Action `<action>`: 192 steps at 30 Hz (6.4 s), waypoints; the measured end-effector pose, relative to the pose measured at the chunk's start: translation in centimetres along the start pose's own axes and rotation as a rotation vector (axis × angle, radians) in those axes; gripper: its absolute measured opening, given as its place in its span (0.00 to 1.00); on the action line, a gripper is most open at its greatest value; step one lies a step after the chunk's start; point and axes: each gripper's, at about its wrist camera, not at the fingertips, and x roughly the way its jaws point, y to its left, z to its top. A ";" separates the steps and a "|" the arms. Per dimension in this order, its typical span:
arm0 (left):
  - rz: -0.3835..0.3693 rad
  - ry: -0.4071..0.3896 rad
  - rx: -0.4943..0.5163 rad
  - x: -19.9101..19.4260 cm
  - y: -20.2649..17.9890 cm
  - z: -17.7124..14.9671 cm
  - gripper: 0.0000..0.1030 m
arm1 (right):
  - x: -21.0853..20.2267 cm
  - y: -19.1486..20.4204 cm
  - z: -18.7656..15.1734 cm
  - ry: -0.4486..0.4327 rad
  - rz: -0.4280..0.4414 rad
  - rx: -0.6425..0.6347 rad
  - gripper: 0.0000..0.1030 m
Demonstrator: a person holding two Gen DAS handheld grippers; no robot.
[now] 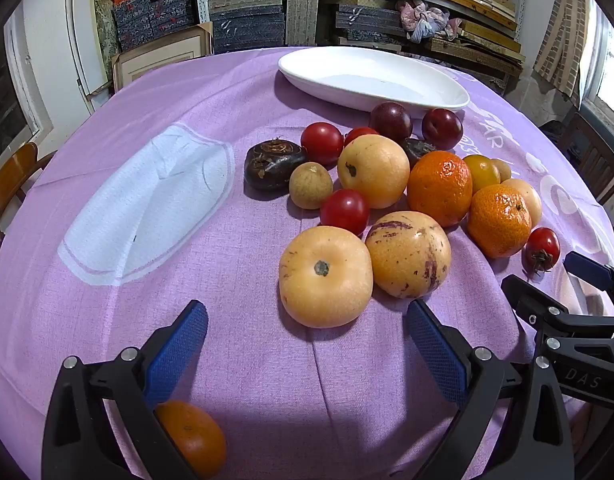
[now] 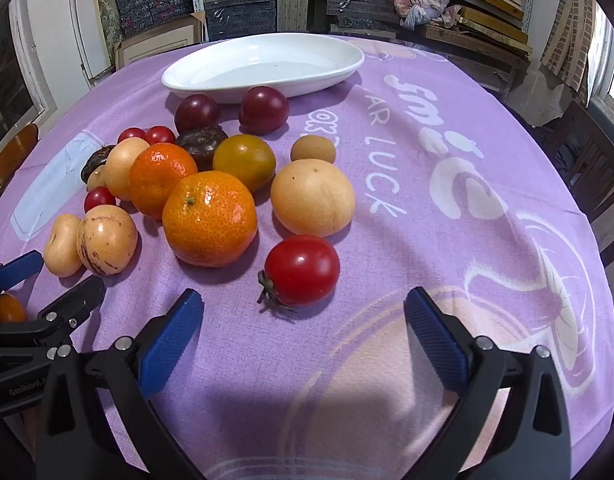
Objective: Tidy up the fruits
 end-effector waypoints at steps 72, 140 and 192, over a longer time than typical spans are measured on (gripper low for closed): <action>0.000 0.000 0.000 0.0 0.0 0.0 0.97 | 0.0 0.0 0.0 0.004 0.002 -0.014 0.96; -0.198 -0.156 0.005 -3.7 4.7 0.9 0.42 | -4.0 -2.3 -0.6 -0.140 0.220 -0.076 0.96; -0.196 0.006 0.067 7.5 -0.7 20.1 0.42 | 5.7 -0.2 19.2 -0.069 0.176 -0.146 0.33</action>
